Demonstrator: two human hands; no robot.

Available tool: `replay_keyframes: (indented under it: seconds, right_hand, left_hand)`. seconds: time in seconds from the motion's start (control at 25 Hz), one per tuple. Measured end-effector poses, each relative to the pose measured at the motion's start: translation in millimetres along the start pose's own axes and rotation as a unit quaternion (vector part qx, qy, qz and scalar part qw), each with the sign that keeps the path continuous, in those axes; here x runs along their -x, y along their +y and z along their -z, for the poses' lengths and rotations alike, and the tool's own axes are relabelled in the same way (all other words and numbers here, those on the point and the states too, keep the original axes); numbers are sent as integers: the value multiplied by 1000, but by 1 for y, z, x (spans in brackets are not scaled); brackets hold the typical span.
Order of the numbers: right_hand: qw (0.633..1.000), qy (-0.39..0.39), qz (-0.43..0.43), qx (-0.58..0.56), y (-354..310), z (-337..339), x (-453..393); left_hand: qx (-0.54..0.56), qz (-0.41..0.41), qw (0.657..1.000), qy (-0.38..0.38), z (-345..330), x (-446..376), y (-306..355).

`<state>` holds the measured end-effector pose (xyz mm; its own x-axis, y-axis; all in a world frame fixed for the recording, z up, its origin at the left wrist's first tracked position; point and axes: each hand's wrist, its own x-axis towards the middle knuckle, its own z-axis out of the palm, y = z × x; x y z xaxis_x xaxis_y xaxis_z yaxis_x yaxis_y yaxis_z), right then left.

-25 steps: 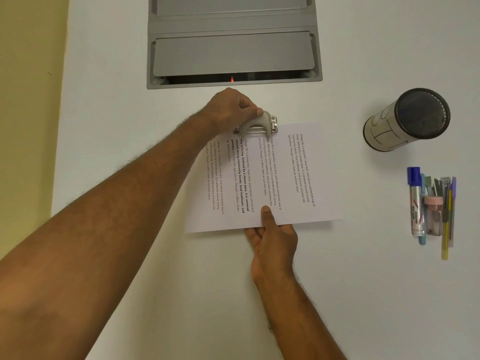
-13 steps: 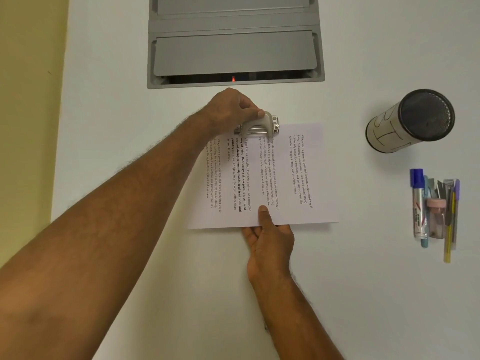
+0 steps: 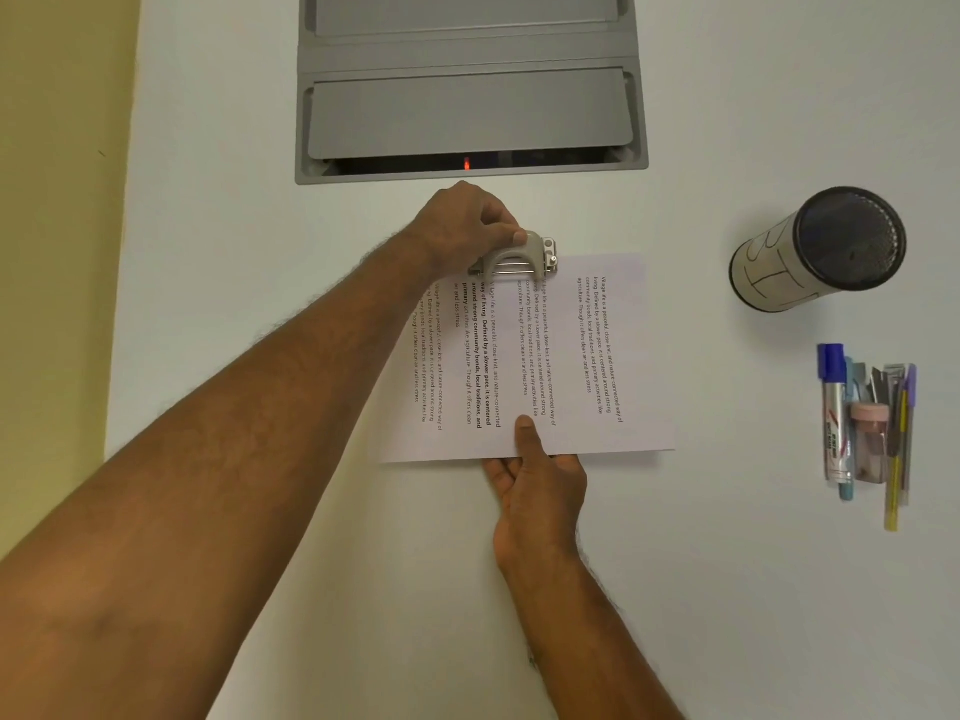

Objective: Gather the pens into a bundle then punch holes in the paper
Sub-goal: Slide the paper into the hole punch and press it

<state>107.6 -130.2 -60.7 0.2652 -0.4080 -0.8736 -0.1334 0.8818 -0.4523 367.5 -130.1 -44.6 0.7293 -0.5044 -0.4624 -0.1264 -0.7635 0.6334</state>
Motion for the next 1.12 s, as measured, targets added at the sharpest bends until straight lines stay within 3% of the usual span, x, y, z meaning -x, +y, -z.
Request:
replay_keyframes:
  seconds: [1.12]
  right_hand:
    - [1000,6,-13,-3,-6,-4,5]
  left_hand:
    - [-201,4,979,34,-14,-5,5]
